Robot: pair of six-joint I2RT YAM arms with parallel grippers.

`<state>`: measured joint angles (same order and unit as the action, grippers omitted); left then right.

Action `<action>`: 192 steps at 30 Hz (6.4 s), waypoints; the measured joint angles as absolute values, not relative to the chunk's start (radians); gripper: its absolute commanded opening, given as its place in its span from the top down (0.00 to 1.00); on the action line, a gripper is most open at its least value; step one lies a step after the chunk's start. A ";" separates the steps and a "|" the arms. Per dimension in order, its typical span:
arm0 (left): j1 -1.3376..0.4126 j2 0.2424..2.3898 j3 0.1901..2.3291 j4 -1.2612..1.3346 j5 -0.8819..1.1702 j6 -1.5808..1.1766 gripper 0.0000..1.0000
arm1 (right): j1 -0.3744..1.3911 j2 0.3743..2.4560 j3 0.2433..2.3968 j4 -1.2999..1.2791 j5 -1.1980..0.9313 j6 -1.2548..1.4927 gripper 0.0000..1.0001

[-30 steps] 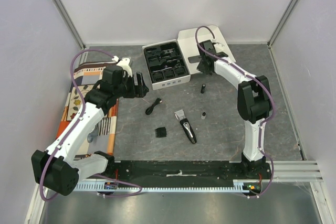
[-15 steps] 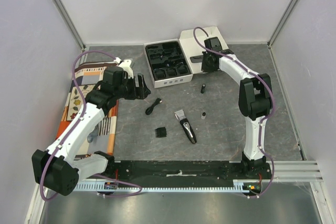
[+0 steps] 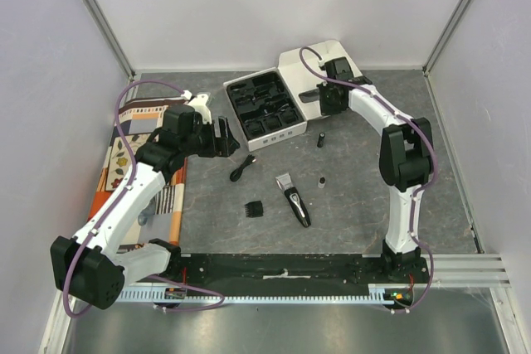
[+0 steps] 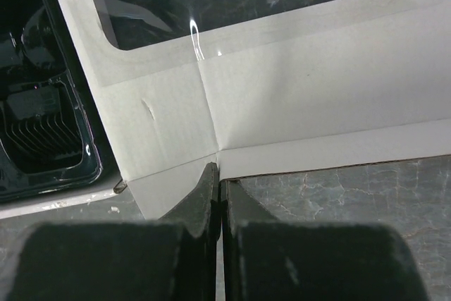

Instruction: Sort the hair-cutting tools

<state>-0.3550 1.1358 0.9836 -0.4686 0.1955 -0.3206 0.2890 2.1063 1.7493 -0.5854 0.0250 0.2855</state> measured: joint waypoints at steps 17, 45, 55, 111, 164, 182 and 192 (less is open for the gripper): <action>-0.355 1.113 0.974 -0.448 0.249 -0.321 0.17 | 0.339 1.959 1.676 -0.636 0.000 0.060 1.00; -0.355 1.109 0.962 -0.437 0.296 -0.329 0.17 | 0.522 2.193 1.944 -0.615 0.175 -0.126 0.39; -0.353 1.110 0.962 -0.432 0.299 -0.332 0.17 | 0.525 2.114 1.880 -0.586 0.219 -0.012 0.47; -0.331 1.152 0.977 -0.542 -0.080 -0.353 0.38 | 0.723 1.774 1.274 -0.469 0.265 0.658 0.51; -0.331 1.152 0.977 -0.540 -0.020 -0.353 0.38 | 0.508 1.947 1.478 -0.489 0.223 0.318 0.64; -0.331 1.145 0.977 -0.539 0.010 -0.357 0.17 | 0.757 1.504 1.166 -0.584 0.379 0.561 0.38; -0.331 1.089 0.975 -0.521 0.038 -0.367 0.04 | 0.890 1.382 0.908 -0.675 0.503 0.899 0.32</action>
